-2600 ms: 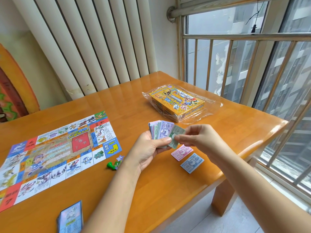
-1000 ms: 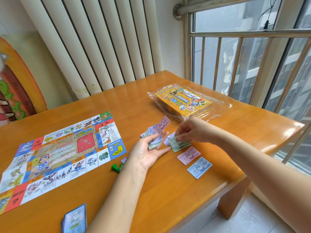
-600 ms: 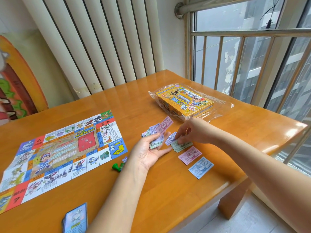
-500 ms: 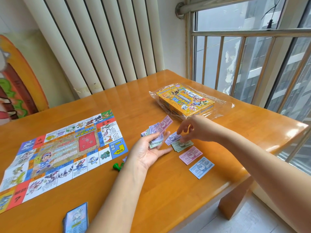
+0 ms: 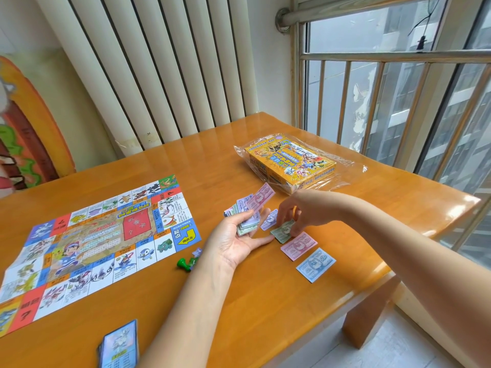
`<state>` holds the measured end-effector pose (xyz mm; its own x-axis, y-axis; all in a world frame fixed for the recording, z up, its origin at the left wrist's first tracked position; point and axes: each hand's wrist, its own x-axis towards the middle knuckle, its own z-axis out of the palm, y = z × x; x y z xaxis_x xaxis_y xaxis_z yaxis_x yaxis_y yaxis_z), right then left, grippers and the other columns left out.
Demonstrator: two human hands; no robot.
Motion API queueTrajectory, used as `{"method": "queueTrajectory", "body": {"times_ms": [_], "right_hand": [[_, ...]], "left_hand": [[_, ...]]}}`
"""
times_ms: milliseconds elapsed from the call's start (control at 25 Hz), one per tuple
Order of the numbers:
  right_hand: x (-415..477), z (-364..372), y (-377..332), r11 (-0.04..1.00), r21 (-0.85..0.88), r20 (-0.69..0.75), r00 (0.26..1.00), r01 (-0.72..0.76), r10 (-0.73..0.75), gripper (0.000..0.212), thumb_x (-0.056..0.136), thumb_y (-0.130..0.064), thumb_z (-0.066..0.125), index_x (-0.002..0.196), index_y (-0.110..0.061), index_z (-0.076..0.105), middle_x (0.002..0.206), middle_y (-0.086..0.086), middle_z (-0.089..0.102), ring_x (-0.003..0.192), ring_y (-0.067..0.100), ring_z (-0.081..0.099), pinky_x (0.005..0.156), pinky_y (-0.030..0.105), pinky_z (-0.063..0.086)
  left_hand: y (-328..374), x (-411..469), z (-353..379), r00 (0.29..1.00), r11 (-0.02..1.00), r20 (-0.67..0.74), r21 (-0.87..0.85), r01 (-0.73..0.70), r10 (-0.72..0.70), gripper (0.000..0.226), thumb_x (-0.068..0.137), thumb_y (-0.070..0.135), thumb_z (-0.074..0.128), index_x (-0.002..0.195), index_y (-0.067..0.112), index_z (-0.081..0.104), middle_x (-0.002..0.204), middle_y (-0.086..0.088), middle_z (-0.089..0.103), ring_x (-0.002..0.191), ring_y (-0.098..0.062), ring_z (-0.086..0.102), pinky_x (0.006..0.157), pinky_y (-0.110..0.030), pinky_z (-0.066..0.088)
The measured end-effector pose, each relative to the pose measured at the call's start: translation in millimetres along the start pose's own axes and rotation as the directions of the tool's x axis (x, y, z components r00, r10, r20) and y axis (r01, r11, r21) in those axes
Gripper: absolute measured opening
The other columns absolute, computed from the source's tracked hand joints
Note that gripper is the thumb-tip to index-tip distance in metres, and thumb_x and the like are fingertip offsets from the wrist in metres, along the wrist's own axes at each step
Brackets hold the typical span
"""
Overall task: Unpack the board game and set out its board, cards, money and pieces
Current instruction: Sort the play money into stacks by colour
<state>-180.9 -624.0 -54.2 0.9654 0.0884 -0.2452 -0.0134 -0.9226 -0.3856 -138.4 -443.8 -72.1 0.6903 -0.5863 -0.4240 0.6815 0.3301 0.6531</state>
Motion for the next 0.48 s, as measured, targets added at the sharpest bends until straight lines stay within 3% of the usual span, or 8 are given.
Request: {"method": "queueTrajectory", "body": {"times_ms": [80, 200, 480], "right_hand": [[0.8, 0.7, -2.0, 1.0, 0.0, 0.009, 1.0, 0.002, -0.002, 0.034, 0.078, -0.019, 0.076, 0.11, -0.03, 0.067, 0.102, -0.009, 0.058, 0.084, 0.008, 0.056, 0.075, 0.024, 0.046], [1.1, 2.9, -4.4, 1.0, 0.022, 0.008, 1.0, 0.003, -0.003, 0.035, 0.077, -0.022, 0.077, 0.108, -0.032, 0.067, 0.102, -0.01, 0.058, 0.087, 0.009, 0.056, 0.079, 0.027, 0.048], [2.5, 6.8, -6.6, 0.999, 0.043, -0.028, 1.0, 0.001, 0.0, 0.036, 0.076, -0.024, 0.078, 0.109, -0.033, 0.066, 0.095, -0.013, 0.056, 0.09, 0.012, 0.058, 0.079, 0.029, 0.049]], "left_hand": [[0.6, 0.1, -0.5, 1.0, 1.0, -0.001, -0.006, -0.002, 0.002, 0.017, 0.091, -0.005, 0.047, 0.103, 0.001, 0.058, 0.082, -0.011, 0.072, 0.09, -0.026, 0.067, 0.078, -0.063, 0.04], [1.3, -1.4, -0.4, 1.0, 1.0, -0.004, 0.002, -0.009, 0.009, 0.016, 0.091, -0.005, 0.047, 0.101, 0.002, 0.058, 0.086, -0.011, 0.071, 0.081, -0.024, 0.07, 0.077, -0.062, 0.04], [5.3, -6.4, 2.0, 1.0, 1.0, -0.022, -0.03, 0.003, -0.004, 0.017, 0.091, -0.006, 0.048, 0.103, 0.001, 0.057, 0.096, -0.013, 0.068, 0.107, -0.027, 0.063, 0.081, -0.065, 0.038]]}}
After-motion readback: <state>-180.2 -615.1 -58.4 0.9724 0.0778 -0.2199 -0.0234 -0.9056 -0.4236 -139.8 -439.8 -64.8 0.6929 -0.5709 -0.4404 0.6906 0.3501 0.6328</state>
